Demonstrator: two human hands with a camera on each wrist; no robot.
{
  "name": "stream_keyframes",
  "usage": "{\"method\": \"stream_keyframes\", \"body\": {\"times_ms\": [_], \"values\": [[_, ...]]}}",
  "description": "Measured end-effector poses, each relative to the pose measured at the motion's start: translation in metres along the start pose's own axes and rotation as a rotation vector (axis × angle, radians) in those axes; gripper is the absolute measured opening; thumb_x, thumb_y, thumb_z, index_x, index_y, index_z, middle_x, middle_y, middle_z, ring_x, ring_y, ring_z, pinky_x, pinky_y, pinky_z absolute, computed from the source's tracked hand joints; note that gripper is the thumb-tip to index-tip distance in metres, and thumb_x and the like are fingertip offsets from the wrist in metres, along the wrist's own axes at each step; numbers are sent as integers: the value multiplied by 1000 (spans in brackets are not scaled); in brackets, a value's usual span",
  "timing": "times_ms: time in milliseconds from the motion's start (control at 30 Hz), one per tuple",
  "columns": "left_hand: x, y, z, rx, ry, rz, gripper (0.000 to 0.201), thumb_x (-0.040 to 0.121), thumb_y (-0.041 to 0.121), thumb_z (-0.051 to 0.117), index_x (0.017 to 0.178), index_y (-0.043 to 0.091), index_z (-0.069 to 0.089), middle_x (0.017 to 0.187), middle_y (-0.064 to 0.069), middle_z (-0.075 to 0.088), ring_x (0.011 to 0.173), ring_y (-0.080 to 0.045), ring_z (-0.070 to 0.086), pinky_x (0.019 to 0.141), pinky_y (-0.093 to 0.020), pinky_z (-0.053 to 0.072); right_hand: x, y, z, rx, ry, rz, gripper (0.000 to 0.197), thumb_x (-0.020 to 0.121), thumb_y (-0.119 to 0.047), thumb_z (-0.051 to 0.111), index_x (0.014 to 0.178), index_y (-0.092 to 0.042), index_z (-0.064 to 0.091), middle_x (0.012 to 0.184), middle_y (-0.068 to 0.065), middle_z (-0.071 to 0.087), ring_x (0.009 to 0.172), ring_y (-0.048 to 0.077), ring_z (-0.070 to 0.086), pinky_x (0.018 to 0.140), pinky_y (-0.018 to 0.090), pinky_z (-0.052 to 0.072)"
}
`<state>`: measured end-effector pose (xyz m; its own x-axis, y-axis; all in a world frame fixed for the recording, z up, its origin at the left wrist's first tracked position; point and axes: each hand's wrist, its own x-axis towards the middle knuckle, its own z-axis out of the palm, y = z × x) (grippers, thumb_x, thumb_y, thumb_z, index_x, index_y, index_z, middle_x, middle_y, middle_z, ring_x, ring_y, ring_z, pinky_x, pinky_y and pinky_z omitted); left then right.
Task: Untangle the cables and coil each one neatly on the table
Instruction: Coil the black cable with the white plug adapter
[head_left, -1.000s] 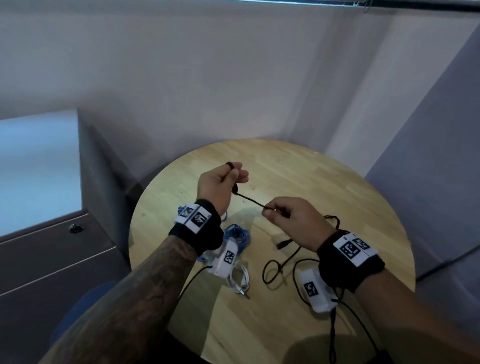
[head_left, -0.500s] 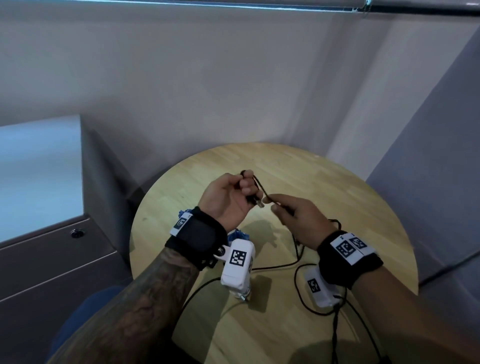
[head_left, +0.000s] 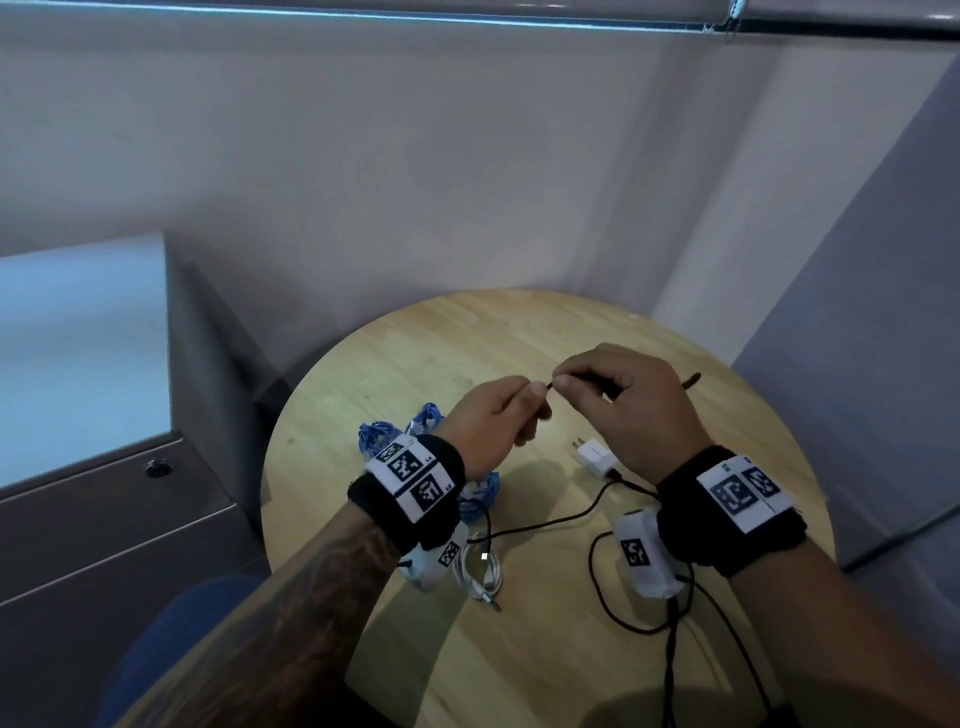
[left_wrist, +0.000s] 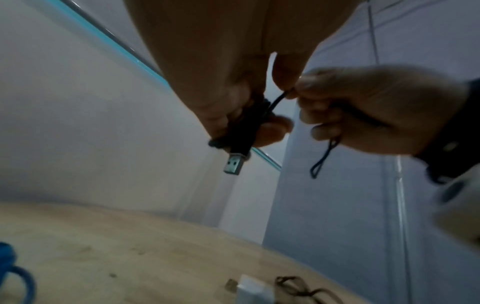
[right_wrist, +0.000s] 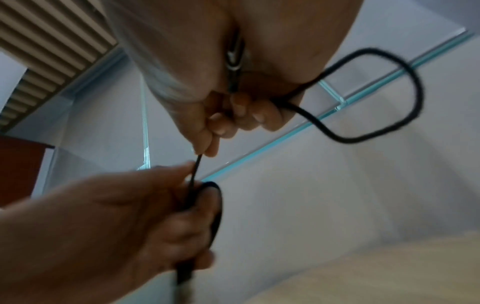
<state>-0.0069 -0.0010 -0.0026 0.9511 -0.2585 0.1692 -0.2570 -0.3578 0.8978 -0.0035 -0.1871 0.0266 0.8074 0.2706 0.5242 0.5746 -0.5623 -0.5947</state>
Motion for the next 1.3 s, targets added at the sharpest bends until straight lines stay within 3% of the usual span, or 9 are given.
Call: {"method": "stream_keyframes", "body": {"times_ms": [167, 367, 567, 667, 767, 867, 1067, 1167, 1300], "values": [[0, 12, -12, -783, -91, -219, 40, 102, 34, 42, 67, 14, 49, 49, 7, 28, 43, -11, 30, 59, -28, 42, -4, 22, 4, 45, -53, 136, 15, 94, -42, 63, 90, -33, 74, 77, -4, 70, 71, 16, 63, 68, 40, 53], [-1, 17, -36, -1483, 185, -171, 24, 94, 12, 35, 88, 5, 56, 66, 2, 51, 56, -14, 55, 76, -32, 54, -17, 18, 21, 45, -397, 200, 20, 100, -39, 55, 99, -33, 74, 60, -5, 63, 51, 2, 52, 59, 28, 45], [3, 1, -19, -738, 370, -47, 19, 97, -3, 45, 105, -3, 62, 85, -11, 71, 82, -23, 71, 81, -33, 56, -21, -7, 28, -81, -462, 59, 24, 98, -35, 58, 82, -21, 67, 59, -6, 55, 54, 8, 47, 58, 32, 41], [-3, 3, -7, -155, 193, 16, 18, 98, 4, 50, 97, 9, 68, 78, 2, 70, 73, -6, 65, 78, -25, 54, -21, -4, 21, 9, -356, 79, 21, 96, -32, 61, 78, -25, 66, 59, -10, 54, 54, 6, 46, 57, 30, 38], [-9, 12, -3, 40, -81, -9, 26, 98, 23, 49, 76, 19, 62, 68, 5, 63, 67, -13, 57, 72, -37, 50, -17, 2, 13, 111, -242, 105, 27, 102, -33, 53, 81, -23, 67, 72, -7, 64, 67, 11, 57, 66, 34, 46], [-10, 18, -6, 219, -147, 0, 27, 94, 29, 58, 74, 13, 52, 62, 5, 44, 55, -8, 41, 56, -21, 37, -12, 7, 3, 87, -184, 209, 45, 103, -50, 41, 73, -21, 55, 64, -8, 51, 60, 12, 46, 63, 33, 40], [-7, 11, -23, 20, 149, -87, 25, 95, 21, 57, 72, 12, 57, 64, 0, 51, 59, -15, 48, 59, -27, 40, -5, 18, -16, 192, -176, 501, 73, 92, -73, 26, 75, -11, 59, 60, -6, 48, 47, 1, 40, 56, 18, 36], [-1, 7, -54, -291, 473, -178, 30, 92, 10, 55, 63, 12, 56, 56, 0, 46, 52, -16, 42, 63, -33, 45, -6, 33, -27, 214, -65, 435, 49, 96, -56, 51, 81, -10, 58, 55, -13, 41, 47, 1, 33, 56, 24, 29], [-3, 3, -61, -240, 377, -175, 32, 93, 13, 57, 61, 11, 52, 58, -3, 42, 46, -12, 37, 66, -33, 47, -10, 27, -21, 295, -74, 363, 18, 96, -35, 62, 90, -17, 62, 65, -17, 56, 59, -3, 48, 60, 15, 39]]}}
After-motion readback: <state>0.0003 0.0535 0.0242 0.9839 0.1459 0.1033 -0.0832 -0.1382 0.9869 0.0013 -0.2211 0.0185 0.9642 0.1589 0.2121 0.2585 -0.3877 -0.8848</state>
